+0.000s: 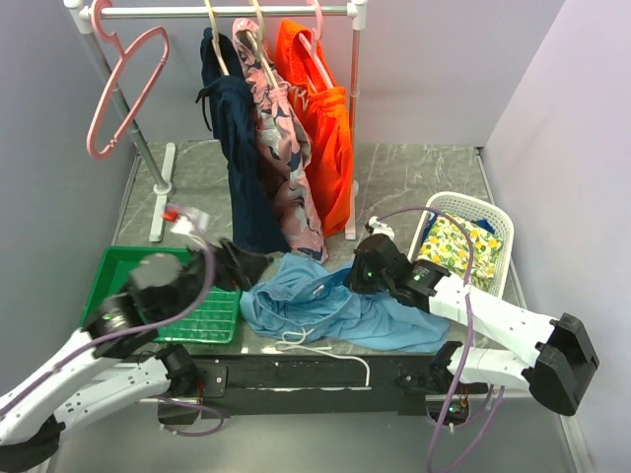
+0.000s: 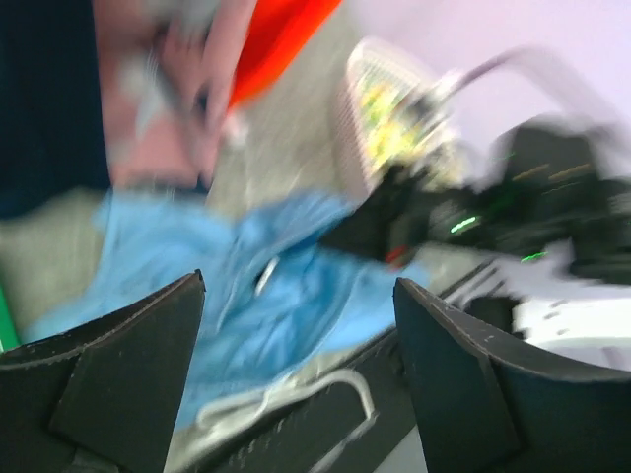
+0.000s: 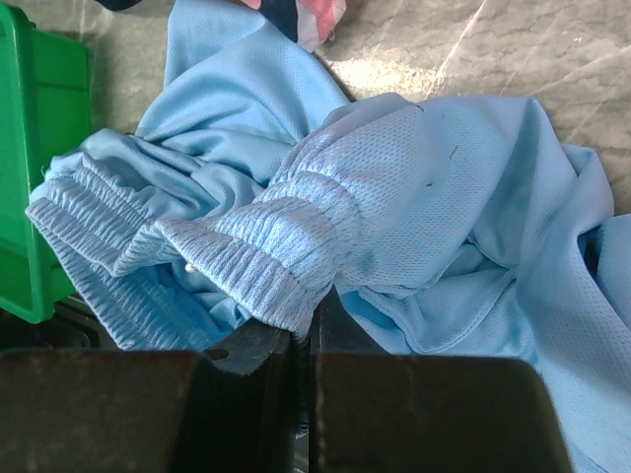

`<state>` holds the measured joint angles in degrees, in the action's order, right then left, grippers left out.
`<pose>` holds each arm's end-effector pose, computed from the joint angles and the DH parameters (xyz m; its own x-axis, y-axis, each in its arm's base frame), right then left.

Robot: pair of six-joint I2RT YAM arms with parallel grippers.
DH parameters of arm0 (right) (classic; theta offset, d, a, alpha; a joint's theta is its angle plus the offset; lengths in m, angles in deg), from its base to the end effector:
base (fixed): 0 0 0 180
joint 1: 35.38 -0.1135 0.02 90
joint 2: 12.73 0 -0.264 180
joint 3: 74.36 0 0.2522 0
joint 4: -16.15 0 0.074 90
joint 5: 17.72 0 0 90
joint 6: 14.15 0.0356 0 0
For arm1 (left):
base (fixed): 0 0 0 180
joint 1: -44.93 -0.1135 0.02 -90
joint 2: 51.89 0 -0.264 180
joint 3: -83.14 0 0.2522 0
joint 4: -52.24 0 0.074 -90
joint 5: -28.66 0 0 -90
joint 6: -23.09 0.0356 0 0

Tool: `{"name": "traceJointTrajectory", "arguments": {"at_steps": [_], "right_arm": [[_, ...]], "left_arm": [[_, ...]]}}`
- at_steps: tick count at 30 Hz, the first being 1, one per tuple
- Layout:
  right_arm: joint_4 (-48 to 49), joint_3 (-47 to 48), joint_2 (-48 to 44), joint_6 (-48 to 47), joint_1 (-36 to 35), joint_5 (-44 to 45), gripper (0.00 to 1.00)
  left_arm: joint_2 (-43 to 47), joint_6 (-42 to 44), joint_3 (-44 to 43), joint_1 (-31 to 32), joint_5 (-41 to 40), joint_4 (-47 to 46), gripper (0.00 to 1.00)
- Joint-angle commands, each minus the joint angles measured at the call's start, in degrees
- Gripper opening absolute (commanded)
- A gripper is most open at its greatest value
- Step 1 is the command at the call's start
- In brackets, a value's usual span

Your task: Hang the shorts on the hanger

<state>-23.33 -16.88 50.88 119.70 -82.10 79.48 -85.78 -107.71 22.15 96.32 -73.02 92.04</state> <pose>0.1609 0.1643 0.2449 -0.8120 0.1402 -0.5665 -0.1381 0.8969 0.4200 0.0877 -0.0983 0.3517 -0.5233 -0.3701 -0.7676 0.3963 0.6917 -0.6037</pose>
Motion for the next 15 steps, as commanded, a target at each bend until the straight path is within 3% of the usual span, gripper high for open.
{"name": "traceJointTrajectory", "arguments": {"at_steps": [1,5,8,11,12,14,15], "right_arm": [[3.83,-1.10,0.02,0.35,0.14,-0.78,0.00],[4.70,-1.36,0.98,0.09,0.23,-1.48,0.00],[5.41,-1.62,1.69,0.00,0.14,-2.54,0.00],[5.85,-1.71,1.95,-0.52,-0.21,-3.33,0.00],[5.94,-1.71,2.13,-0.70,-0.13,-3.68,0.00],[6.20,-1.54,2.30,-1.23,-0.21,-4.21,0.00],[6.03,-1.36,2.83,-1.49,-0.30,-4.39,0.00]], "left_arm": [[-1.35,7.91,-10.41,-0.07,-4.82,-0.91,0.82],[-10.20,13.10,-25.58,-0.07,-20.78,-0.55,0.82],[-18.80,18.29,-38.31,-1.73,-27.32,1.28,0.86],[-25.24,18.56,-49.33,-13.39,-18.24,3.75,0.85],[-26.39,18.21,-50.94,-21.69,-11.33,3.40,0.86],[-30.77,17.95,-56.71,-28.51,-8.19,4.80,0.89],[-32.28,17.07,-58.49,-35.24,-3.48,5.16,0.90]]}}
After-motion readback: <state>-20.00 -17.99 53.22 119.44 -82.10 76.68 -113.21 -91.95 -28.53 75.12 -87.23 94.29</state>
